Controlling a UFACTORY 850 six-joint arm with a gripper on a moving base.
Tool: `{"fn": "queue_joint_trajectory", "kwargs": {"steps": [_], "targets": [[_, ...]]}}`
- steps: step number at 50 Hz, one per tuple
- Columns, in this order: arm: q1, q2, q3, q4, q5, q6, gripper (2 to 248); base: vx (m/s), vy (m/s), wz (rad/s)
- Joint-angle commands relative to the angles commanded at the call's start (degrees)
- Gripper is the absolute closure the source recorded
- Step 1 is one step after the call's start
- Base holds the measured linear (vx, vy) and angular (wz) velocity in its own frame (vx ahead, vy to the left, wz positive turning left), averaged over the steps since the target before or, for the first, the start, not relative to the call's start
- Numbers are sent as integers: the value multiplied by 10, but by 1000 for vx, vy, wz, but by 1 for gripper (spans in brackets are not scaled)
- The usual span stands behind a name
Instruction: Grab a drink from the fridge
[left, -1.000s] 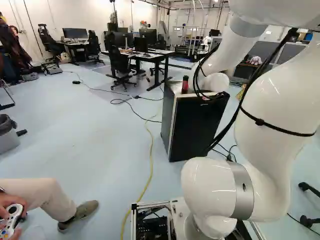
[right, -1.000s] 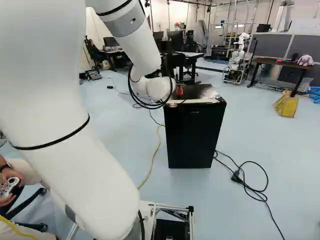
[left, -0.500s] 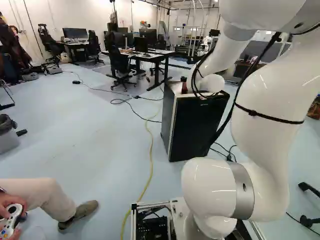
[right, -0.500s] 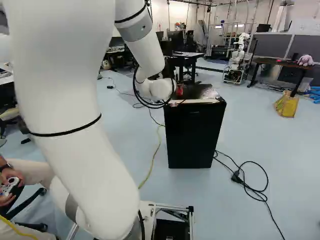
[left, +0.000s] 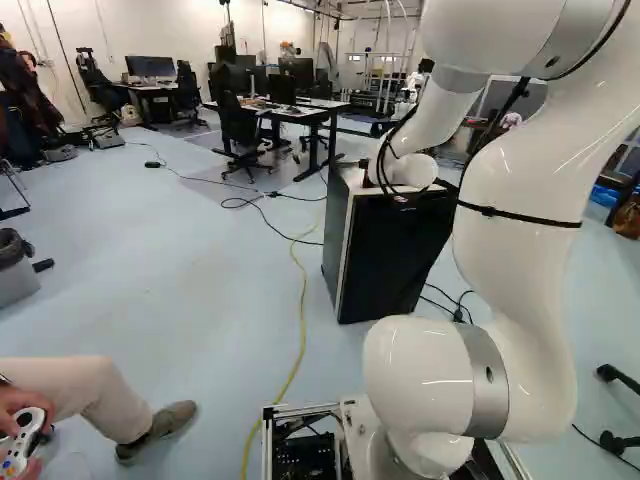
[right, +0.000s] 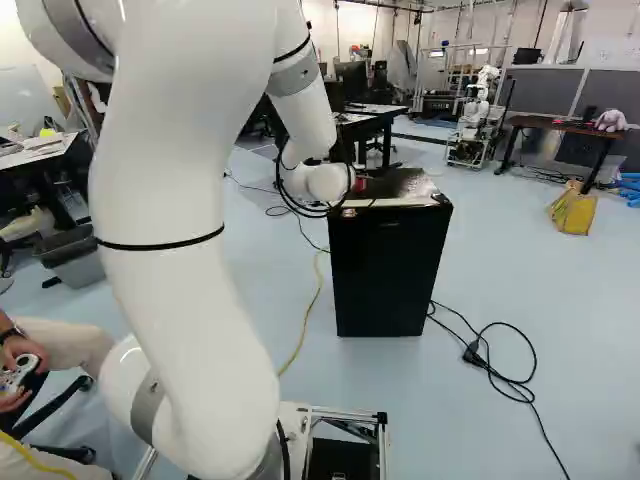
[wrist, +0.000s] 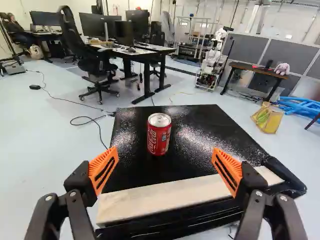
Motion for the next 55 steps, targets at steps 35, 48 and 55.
{"fn": "queue_joint_trajectory", "kwargs": {"steps": [35,48,55], "targets": [[15,-84,-71,44,0,0,3,0,0,0],[21,-105,-97,60,0,0,3,0,0,0],[24,-116,-112,69,0,0,3,0,0,0]]}}
